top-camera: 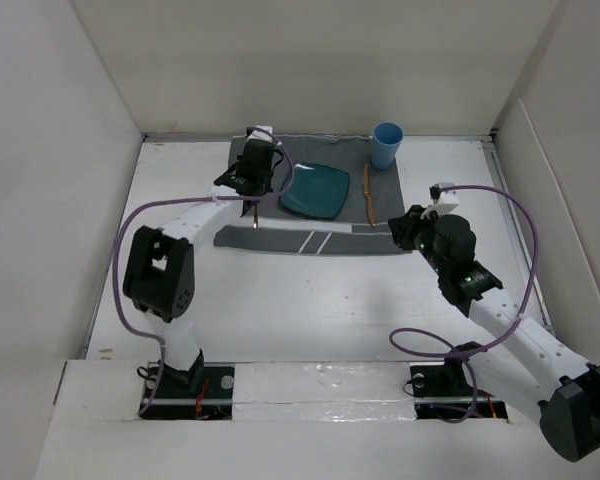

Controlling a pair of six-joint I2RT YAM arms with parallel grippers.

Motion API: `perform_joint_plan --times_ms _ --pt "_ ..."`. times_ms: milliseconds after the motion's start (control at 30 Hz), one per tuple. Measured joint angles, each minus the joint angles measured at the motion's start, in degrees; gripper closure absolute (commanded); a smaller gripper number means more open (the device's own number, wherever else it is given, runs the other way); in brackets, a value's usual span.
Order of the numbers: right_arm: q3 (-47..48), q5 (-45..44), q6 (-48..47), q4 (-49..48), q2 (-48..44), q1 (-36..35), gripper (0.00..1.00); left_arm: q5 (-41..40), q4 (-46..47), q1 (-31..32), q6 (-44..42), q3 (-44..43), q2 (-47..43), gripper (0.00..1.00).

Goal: Set the dinner table for one person

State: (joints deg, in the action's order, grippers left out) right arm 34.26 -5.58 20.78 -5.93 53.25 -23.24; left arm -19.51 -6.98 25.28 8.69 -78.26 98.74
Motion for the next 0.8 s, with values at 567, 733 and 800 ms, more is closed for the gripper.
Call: perform_joint_plan --times_ms 567,733,800 --pt "0.0 0.4 0.0 0.0 2.0 0.0 0.73 -1.6 1.8 -1.8 -7.4 -11.8 20.3 1.00" --pt "0.0 0.4 0.0 0.0 3.0 0.0 0.73 -1.6 2.2 -1.9 -7.4 -12.6 22.5 1.00" --pt "0.0 0.4 -0.1 0.0 3.6 0.0 0.73 -1.5 2.2 -1.9 -7.4 -12.6 23.5 1.00"
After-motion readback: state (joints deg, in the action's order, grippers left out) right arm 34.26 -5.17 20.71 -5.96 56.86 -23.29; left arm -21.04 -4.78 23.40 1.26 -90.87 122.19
